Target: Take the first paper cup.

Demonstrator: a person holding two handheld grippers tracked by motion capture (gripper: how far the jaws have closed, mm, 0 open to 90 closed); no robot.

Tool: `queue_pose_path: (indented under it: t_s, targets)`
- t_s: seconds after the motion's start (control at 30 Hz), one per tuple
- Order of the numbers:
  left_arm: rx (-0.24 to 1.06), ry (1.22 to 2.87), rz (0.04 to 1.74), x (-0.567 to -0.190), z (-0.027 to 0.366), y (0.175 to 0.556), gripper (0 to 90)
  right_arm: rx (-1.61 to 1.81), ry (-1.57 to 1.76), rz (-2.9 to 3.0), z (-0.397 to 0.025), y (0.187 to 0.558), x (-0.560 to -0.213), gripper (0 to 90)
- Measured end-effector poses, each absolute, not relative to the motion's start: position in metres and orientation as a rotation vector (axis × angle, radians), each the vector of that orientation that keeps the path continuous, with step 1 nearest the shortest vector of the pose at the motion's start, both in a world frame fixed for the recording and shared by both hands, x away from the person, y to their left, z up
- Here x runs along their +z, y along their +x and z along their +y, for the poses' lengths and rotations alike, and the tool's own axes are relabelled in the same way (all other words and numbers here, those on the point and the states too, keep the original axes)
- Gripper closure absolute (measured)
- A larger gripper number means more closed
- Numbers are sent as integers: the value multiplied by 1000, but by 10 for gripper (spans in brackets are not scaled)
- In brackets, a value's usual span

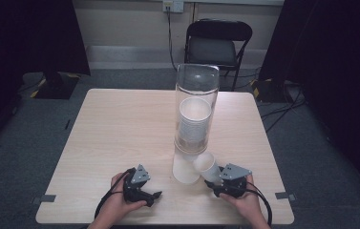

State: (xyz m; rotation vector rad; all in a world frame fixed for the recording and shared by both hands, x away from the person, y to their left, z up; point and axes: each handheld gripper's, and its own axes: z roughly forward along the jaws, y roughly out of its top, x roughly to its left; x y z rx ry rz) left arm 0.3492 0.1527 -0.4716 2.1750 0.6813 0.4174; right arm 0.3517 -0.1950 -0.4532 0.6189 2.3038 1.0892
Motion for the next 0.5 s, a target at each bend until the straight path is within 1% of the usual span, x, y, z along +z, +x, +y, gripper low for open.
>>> queue_pose_path:
  t_s: [0.07,0.13,0.2,0.23,0.27,0.33,0.4,0.47,0.5]
  targets:
    - [415,2168,679,-472,155,348,124,1080,603,2316,-192,349,-454,351]
    - [387,2159,675,-470,159,349,175,1090,593,2324,-189,348,-455,350]
    - [340,2107,716,-466,162,350,197,1089,581,2329,-187,348,-455,350]
    - [331,2069,715,-462,164,350,206,1090,571,2333,-186,347,-455,350]
    - [331,2069,715,-462,164,350,217,1090,571,2333,-186,347,-455,350]
    - [317,1968,717,-443,169,348,239,1117,556,2364,-182,345,-457,350]
    - [310,1917,708,-430,170,345,271,1116,517,2381,-177,343,-458,350]
    - [306,1903,704,-426,169,345,272,1133,493,2392,-172,342,-457,350]
    - [283,1884,697,-421,169,344,287,1127,472,2397,-168,341,-457,350]
